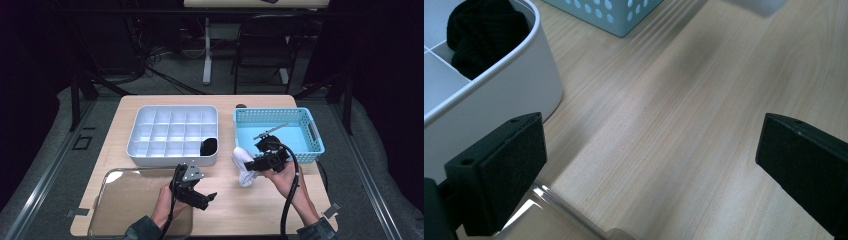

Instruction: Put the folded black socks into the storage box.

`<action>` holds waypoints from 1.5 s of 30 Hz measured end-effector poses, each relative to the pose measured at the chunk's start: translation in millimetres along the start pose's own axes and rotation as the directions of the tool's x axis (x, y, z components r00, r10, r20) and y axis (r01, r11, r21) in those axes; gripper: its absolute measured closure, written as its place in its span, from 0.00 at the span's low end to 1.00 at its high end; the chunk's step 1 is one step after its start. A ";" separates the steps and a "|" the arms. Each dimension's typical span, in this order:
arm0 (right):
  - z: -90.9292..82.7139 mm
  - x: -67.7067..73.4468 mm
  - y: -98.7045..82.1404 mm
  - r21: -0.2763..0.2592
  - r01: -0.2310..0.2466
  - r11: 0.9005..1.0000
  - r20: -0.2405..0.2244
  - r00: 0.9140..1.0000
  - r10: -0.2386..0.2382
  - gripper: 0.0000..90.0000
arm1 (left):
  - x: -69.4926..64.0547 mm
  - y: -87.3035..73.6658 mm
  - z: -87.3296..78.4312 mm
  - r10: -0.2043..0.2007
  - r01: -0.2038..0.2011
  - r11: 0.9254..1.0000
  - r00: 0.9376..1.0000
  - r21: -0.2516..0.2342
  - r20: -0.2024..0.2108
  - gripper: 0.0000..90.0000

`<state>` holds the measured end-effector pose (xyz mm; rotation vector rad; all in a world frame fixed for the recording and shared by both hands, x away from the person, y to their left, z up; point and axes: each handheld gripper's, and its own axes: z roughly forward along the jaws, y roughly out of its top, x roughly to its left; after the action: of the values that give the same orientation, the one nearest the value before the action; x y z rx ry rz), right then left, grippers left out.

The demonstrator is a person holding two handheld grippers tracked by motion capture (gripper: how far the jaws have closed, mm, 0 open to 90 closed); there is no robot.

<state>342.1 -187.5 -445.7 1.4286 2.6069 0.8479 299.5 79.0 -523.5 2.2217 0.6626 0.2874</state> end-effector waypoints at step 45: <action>66.4 -19.2 -32.6 0.111 -0.104 0.988 0.038 0.994 0.101 0.72 | -11.5 3.7 15.7 0.043 -0.044 0.999 0.998 0.032 0.035 0.00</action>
<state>347.8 -187.4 -521.9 1.6031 2.6156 0.6901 297.6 60.8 -531.2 2.2694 0.6047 0.2612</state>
